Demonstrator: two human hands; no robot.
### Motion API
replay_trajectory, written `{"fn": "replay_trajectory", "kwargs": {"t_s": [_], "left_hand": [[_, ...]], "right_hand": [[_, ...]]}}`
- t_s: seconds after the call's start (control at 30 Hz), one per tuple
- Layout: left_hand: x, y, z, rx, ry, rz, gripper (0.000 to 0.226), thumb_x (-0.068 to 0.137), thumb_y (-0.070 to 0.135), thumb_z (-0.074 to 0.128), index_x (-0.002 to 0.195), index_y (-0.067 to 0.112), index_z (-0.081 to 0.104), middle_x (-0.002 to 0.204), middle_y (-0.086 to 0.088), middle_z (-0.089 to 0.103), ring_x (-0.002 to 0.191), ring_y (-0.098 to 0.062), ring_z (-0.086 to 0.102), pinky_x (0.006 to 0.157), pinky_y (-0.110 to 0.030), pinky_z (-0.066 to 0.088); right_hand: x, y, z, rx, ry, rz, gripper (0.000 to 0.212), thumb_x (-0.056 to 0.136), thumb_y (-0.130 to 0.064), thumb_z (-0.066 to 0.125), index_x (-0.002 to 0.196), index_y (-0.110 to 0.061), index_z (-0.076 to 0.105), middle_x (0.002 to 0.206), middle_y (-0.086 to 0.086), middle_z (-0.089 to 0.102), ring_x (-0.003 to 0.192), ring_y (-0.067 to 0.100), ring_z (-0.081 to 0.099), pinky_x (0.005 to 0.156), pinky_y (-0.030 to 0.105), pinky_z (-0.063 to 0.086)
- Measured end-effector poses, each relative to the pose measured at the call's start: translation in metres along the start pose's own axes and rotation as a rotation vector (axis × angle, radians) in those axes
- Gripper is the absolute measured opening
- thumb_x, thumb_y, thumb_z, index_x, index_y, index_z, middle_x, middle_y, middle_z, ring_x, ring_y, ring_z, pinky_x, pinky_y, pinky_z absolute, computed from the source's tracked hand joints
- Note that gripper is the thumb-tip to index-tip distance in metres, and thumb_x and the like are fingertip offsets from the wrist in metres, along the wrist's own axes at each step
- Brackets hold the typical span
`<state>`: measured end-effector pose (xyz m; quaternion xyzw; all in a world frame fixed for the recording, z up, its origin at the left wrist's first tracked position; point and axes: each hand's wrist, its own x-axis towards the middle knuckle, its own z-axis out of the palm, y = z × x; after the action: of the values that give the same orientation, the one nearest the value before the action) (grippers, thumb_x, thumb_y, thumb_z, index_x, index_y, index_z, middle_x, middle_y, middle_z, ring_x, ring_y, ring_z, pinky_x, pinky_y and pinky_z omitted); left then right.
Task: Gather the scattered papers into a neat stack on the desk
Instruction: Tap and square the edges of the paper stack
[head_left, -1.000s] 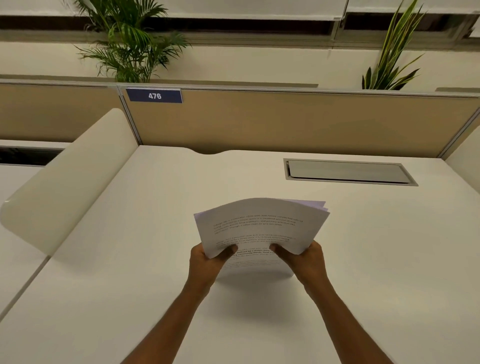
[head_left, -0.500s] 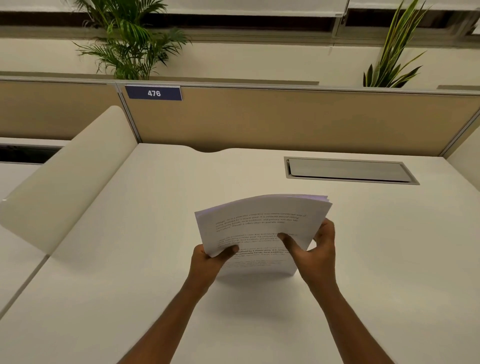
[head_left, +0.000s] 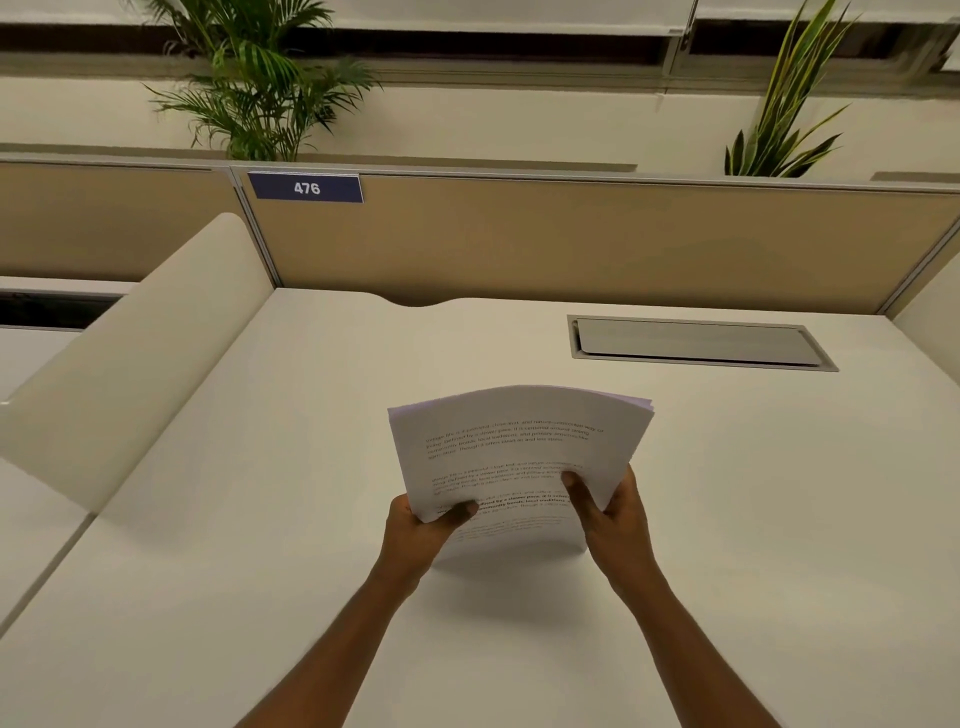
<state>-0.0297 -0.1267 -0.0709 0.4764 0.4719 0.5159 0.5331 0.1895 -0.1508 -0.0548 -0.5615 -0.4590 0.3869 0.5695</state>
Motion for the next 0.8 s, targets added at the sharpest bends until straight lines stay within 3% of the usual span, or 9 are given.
{"fn": "replay_trajectory", "kwargs": {"t_s": [0.07, 0.17, 0.33, 0.4, 0.47, 0.6, 0.7, 0.8], "left_hand": [[0.001, -0.004, 0.001, -0.004, 0.030, -0.005, 0.036, 0.071, 0.005, 0.080, 0.092, 0.034, 0.075, 0.093, 0.013, 0.077, 0.088, -0.010, 0.072, 0.064, -0.019, 0.057], [0.003, -0.008, 0.002, -0.021, 0.054, -0.018, 0.030, 0.069, 0.013, 0.080, 0.096, 0.025, 0.074, 0.095, 0.007, 0.078, 0.088, -0.014, 0.072, 0.066, -0.021, 0.057], [0.003, -0.021, 0.004, 0.032, 0.063, -0.104, 0.026, 0.075, 0.008, 0.080, 0.083, 0.032, 0.076, 0.088, 0.013, 0.078, 0.084, -0.006, 0.072, 0.066, -0.017, 0.057], [-0.001, -0.028, 0.004, 0.062, 0.047, -0.158, 0.027, 0.075, 0.009, 0.080, 0.082, 0.034, 0.075, 0.085, 0.020, 0.077, 0.083, -0.001, 0.072, 0.065, -0.013, 0.055], [-0.006, -0.035, 0.003, 0.091, 0.031, -0.193, 0.026, 0.078, 0.010, 0.078, 0.084, 0.035, 0.073, 0.085, 0.023, 0.077, 0.083, 0.002, 0.071, 0.065, -0.010, 0.054], [-0.007, -0.042, 0.004, 0.071, 0.051, -0.235, 0.018, 0.081, 0.012, 0.075, 0.088, 0.029, 0.074, 0.088, 0.016, 0.078, 0.087, -0.002, 0.072, 0.068, -0.013, 0.055], [-0.003, -0.040, 0.009, -0.001, 0.090, -0.290, 0.018, 0.079, 0.014, 0.077, 0.096, 0.018, 0.074, 0.094, 0.003, 0.079, 0.092, -0.015, 0.073, 0.070, -0.019, 0.057], [-0.006, -0.030, 0.019, -0.131, 0.125, -0.281, 0.020, 0.075, 0.015, 0.078, 0.094, 0.019, 0.075, 0.099, 0.000, 0.079, 0.092, -0.016, 0.073, 0.069, -0.018, 0.057]], "right_hand": [[0.000, 0.011, 0.000, -0.001, -0.022, 0.051, 0.044, 0.082, -0.044, 0.066, 0.119, -0.027, 0.052, 0.112, -0.005, 0.066, 0.100, 0.006, 0.066, 0.073, 0.023, 0.057], [-0.004, 0.027, 0.002, -0.016, -0.029, 0.098, 0.034, 0.086, -0.035, 0.068, 0.116, -0.034, 0.053, 0.111, -0.012, 0.067, 0.098, 0.000, 0.064, 0.071, 0.014, 0.054], [-0.012, 0.051, -0.002, -0.128, -0.095, 0.201, 0.024, 0.090, -0.031, 0.064, 0.107, -0.046, 0.058, 0.104, -0.026, 0.070, 0.099, -0.005, 0.064, 0.070, 0.009, 0.051], [-0.013, 0.060, -0.007, -0.163, -0.114, 0.226, 0.025, 0.093, -0.025, 0.061, 0.111, -0.042, 0.058, 0.109, -0.022, 0.069, 0.103, -0.002, 0.063, 0.075, 0.012, 0.050], [-0.014, 0.068, -0.011, -0.199, -0.131, 0.234, 0.027, 0.096, -0.019, 0.056, 0.121, -0.027, 0.055, 0.117, -0.010, 0.065, 0.109, 0.009, 0.060, 0.083, 0.016, 0.046], [-0.013, 0.070, -0.010, -0.278, -0.166, 0.225, 0.017, 0.099, -0.014, 0.049, 0.113, -0.022, 0.044, 0.108, -0.007, 0.058, 0.101, 0.012, 0.057, 0.073, 0.002, 0.045], [-0.008, 0.063, -0.011, -0.149, -0.097, 0.263, 0.007, 0.097, -0.014, 0.052, 0.101, -0.018, 0.048, 0.104, -0.005, 0.063, 0.097, 0.018, 0.065, 0.069, 0.016, 0.055], [-0.002, 0.047, -0.018, 0.175, 0.090, 0.361, 0.014, 0.092, -0.018, 0.062, 0.101, -0.018, 0.052, 0.099, 0.007, 0.070, 0.076, 0.016, 0.070, 0.063, 0.027, 0.058]]}}
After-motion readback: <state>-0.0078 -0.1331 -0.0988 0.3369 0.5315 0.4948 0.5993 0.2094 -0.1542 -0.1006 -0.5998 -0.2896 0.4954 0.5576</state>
